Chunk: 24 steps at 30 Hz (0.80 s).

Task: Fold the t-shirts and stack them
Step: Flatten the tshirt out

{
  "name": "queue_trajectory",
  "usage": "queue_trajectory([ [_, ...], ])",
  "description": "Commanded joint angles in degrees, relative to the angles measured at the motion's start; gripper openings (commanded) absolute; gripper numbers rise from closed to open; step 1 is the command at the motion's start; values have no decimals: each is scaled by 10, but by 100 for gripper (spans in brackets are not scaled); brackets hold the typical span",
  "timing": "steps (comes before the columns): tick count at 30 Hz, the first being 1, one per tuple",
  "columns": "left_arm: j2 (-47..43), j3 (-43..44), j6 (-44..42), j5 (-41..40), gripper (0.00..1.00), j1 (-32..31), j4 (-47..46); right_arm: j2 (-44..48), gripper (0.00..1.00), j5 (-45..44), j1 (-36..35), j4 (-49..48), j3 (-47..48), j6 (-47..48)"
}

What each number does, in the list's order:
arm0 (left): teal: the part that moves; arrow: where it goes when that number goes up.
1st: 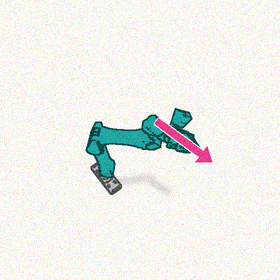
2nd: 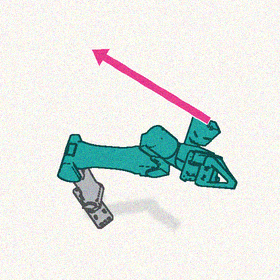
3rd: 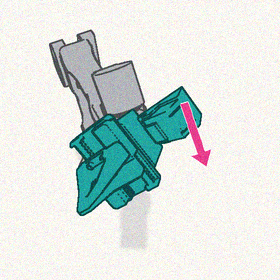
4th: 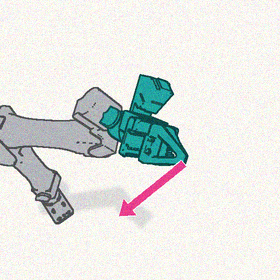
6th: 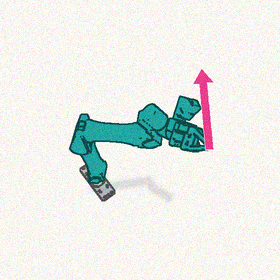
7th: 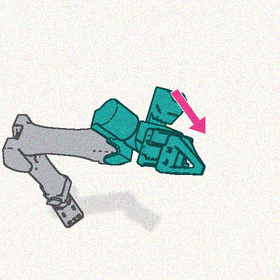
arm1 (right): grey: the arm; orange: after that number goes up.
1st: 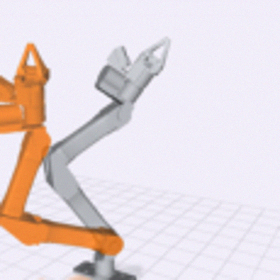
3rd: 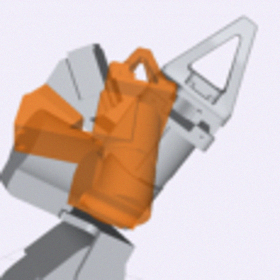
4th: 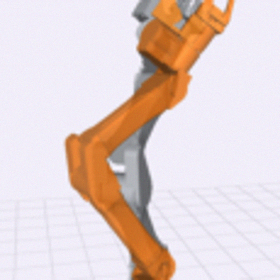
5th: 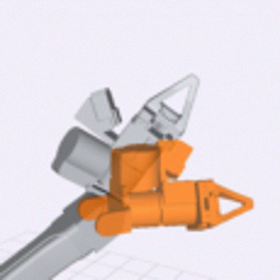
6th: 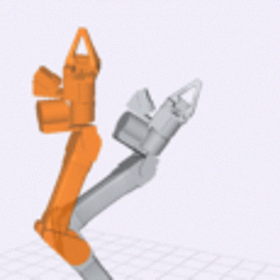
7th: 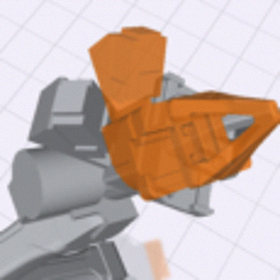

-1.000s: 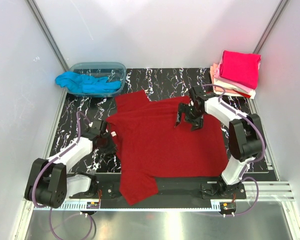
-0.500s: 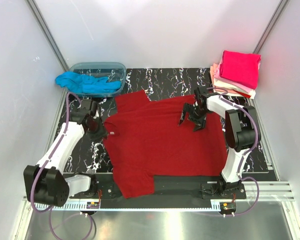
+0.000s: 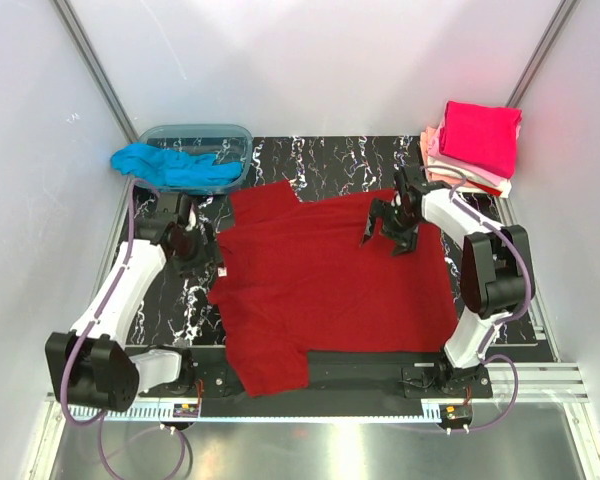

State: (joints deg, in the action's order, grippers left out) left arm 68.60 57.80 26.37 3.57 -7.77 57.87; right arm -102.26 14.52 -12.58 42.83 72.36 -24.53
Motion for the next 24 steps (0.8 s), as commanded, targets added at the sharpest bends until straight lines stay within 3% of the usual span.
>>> queue_trajectory([
  [1,47,38,-4,35,76,-13,-113,-1,96,16,1,9,72,15],
  [5,161,94,2,25,72,-43,-164,-69,96,24,1,28,152,33],
  [9,308,266,-8,-11,72,-66,-152,-140,95,5,1,66,279,39],
  [11,365,341,-15,-22,71,-73,-138,-149,95,18,1,42,290,15],
  [12,427,422,-18,-24,70,-75,-117,-147,95,26,0,25,274,5],
  [14,491,504,-24,-24,69,-79,-95,-127,93,55,-6,-40,240,-19],
  [18,655,706,-31,-28,68,-81,-47,-72,93,71,-29,-146,97,-37],
  [21,725,771,-23,-15,68,-81,-46,-30,93,80,-32,-213,12,-43],
  [24,761,774,-10,13,67,-82,-72,16,94,91,-32,-280,-64,-55],
])
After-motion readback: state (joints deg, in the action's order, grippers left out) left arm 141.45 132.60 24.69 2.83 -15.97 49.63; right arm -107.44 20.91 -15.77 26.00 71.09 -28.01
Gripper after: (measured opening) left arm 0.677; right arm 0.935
